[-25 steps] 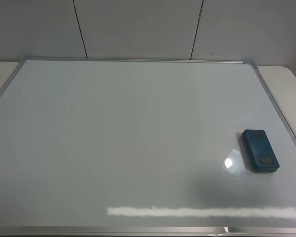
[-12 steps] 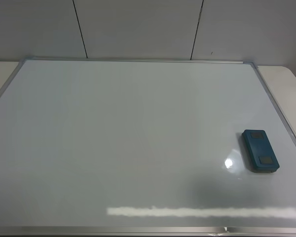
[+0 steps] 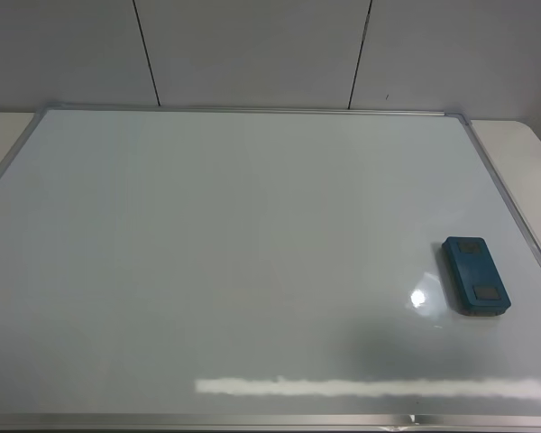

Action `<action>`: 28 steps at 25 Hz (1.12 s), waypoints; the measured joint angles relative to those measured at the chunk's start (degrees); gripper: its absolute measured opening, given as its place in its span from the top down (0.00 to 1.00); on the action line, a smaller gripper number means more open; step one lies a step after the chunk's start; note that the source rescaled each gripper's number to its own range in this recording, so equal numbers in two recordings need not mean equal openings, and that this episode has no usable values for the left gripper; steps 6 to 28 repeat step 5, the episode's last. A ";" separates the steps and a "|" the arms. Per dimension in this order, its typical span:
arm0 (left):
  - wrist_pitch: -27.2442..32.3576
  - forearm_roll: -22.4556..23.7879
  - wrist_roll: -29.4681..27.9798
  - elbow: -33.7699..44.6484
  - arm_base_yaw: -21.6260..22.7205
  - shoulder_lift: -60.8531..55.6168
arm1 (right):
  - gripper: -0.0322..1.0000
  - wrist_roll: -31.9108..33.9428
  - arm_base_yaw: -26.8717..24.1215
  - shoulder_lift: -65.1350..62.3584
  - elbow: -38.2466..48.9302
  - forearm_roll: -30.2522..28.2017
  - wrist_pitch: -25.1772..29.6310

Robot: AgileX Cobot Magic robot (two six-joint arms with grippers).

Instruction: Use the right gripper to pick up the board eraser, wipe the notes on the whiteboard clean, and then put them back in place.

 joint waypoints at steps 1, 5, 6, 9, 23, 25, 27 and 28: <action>0.00 0.00 0.00 0.00 0.00 0.00 | 0.03 0.00 0.00 0.00 0.00 0.00 0.00; 0.00 0.00 0.00 0.00 0.00 0.00 | 0.03 0.00 0.00 0.00 0.00 0.00 0.00; 0.00 0.00 0.00 0.00 0.00 0.00 | 0.03 0.00 0.00 0.00 0.00 0.00 0.00; 0.00 0.00 0.00 0.00 0.00 0.00 | 0.03 0.00 0.00 0.00 0.00 0.00 0.00; 0.00 0.00 0.00 0.00 0.00 0.00 | 0.03 0.00 0.00 0.00 0.00 0.00 0.00; 0.00 0.00 0.00 0.00 0.00 0.00 | 0.03 0.00 0.00 0.00 0.00 0.00 0.00; 0.00 0.00 0.00 0.00 0.00 0.00 | 0.03 0.00 0.00 0.00 0.00 0.00 0.00; 0.00 0.00 0.00 0.00 0.00 0.00 | 0.03 0.00 0.00 0.00 0.00 0.00 0.00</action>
